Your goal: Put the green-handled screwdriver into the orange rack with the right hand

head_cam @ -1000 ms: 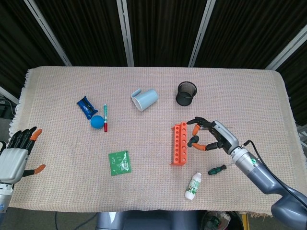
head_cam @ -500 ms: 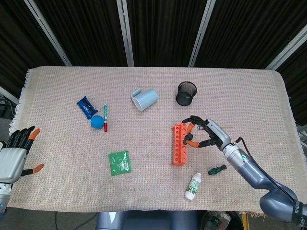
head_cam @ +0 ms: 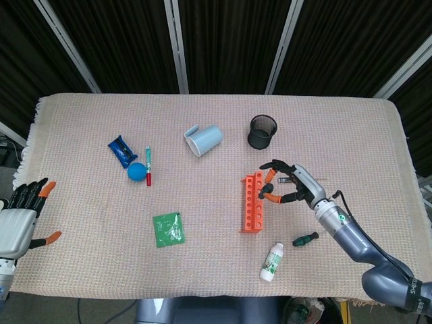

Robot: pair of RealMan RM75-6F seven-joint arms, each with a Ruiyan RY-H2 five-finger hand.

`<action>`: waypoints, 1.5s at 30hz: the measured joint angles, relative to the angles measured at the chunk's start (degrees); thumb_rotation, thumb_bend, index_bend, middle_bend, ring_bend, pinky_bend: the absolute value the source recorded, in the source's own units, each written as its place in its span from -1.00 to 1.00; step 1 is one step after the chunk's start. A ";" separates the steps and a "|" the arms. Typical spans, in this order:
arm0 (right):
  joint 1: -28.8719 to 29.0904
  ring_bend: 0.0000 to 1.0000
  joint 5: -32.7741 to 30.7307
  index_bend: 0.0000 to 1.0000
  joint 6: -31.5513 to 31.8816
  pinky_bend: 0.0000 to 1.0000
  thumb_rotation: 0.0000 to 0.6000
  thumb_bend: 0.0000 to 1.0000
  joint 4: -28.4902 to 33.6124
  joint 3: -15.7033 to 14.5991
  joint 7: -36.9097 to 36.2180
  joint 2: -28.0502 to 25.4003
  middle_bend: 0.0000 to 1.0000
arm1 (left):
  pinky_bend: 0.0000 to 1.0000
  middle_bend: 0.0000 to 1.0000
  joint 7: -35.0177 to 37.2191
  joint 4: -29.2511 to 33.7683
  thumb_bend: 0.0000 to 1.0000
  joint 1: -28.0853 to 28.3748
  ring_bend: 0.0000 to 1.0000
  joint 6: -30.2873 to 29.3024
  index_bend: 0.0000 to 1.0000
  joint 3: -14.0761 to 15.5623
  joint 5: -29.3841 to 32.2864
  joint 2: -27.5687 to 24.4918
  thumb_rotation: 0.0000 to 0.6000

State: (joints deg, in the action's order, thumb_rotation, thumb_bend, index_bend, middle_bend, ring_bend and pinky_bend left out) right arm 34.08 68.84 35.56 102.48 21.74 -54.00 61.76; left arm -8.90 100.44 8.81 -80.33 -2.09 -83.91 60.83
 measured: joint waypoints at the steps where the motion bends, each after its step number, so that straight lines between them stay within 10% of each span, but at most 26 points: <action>1: -0.08 -1.00 0.06 0.21 0.06 -1.00 1.00 -0.34 0.15 0.00 -0.07 -0.15 -0.54 | -1.00 -1.00 -0.05 0.03 -0.91 0.01 -1.00 -0.01 -0.90 -0.01 0.01 0.01 1.00; 45: -0.14 -1.00 4.82 0.22 1.27 -1.00 1.00 -0.34 -1.86 -3.11 -2.45 1.54 -0.54 | -1.00 -1.00 0.56 0.43 -0.91 0.02 -1.00 0.25 -0.91 0.43 -0.37 -0.39 1.00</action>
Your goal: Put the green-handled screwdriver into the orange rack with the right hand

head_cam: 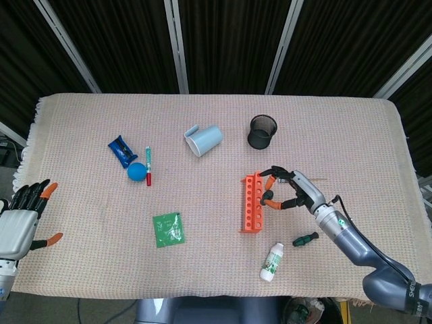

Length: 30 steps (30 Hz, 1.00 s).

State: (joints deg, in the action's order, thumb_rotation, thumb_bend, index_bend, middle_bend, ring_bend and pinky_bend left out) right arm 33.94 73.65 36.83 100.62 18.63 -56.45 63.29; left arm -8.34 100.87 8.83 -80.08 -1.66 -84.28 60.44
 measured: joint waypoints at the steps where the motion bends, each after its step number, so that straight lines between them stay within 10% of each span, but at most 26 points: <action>1: -0.09 -1.00 0.16 0.22 0.54 -1.00 1.00 -0.34 -0.25 -0.17 0.12 0.53 -0.54 | -1.00 -1.00 0.01 -0.02 -0.91 -0.01 -1.00 -0.03 -0.91 -0.01 0.00 -0.04 1.00; 30: -1.69 -1.00 6.11 0.21 9.66 -1.00 1.00 -0.39 -7.49 -5.73 2.64 9.32 -0.55 | -1.00 -1.00 -0.62 0.67 -0.91 -0.27 -1.00 -0.44 -0.91 0.11 -0.09 -0.60 1.00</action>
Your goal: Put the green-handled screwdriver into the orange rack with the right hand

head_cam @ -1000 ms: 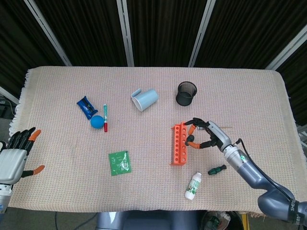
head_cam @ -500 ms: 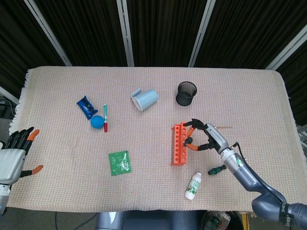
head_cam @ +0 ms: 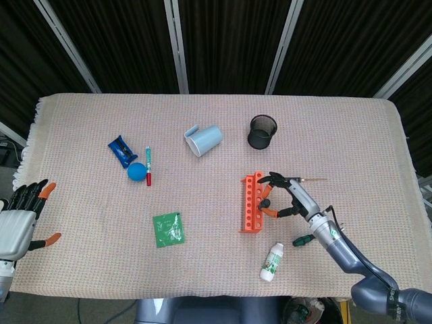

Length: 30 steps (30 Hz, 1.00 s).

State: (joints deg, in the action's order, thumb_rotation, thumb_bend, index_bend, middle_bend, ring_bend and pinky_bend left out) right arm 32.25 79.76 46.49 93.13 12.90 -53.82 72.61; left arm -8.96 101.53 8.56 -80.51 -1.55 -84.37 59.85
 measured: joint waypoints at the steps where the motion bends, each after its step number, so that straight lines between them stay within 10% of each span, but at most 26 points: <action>1: -0.01 -1.00 0.05 0.20 0.33 -1.00 1.00 -0.39 -0.27 -0.12 0.31 0.30 -0.55 | -1.00 -1.00 0.01 0.02 -0.91 -0.04 -1.00 -0.05 -0.91 0.01 0.01 -0.01 1.00; 30: -1.22 -1.00 1.99 -0.56 6.05 -1.00 1.00 -0.79 1.13 -1.63 1.69 -1.78 -0.81 | -1.00 -1.00 0.93 -0.63 -0.91 -0.15 -1.00 -0.18 -0.91 0.03 -0.23 0.24 1.00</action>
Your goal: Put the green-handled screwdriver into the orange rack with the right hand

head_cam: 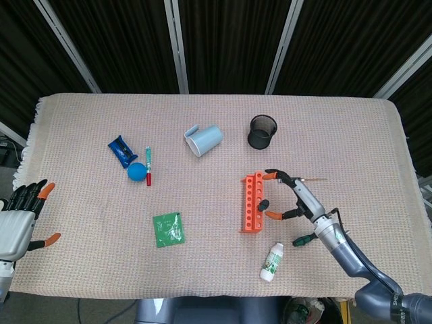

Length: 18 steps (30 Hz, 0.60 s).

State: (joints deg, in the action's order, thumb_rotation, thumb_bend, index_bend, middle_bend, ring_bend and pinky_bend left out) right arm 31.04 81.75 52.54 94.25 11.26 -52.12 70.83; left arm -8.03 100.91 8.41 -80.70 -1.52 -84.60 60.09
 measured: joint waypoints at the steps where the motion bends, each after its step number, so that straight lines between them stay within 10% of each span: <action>1: -0.29 -1.00 0.30 -0.57 0.84 -1.00 1.00 -0.79 0.40 0.12 -0.13 -0.76 -0.81 | -1.00 -1.00 0.03 -0.04 -0.91 0.01 -1.00 0.03 -0.91 -0.01 0.06 0.02 1.00; 9: -3.12 -1.00 0.63 -0.56 7.03 -1.00 1.00 -0.64 1.48 0.55 5.77 -4.42 -0.80 | -1.00 -1.00 -0.16 -1.30 -0.91 -0.09 -1.00 0.43 -0.93 -0.26 1.71 0.96 1.00; 18: -8.57 -1.00 -2.28 -0.91 19.11 -1.00 1.00 -0.62 -1.83 -0.34 36.11 -2.54 -1.00 | -1.00 -1.00 0.22 -3.21 -0.91 -1.14 -1.00 -1.77 -0.92 0.18 0.16 2.92 1.00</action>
State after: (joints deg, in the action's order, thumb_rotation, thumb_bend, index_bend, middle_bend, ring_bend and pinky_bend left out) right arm 22.46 79.47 71.65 92.43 10.93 -16.01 68.29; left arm -7.80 97.70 7.27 -82.46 -1.34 -84.44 63.01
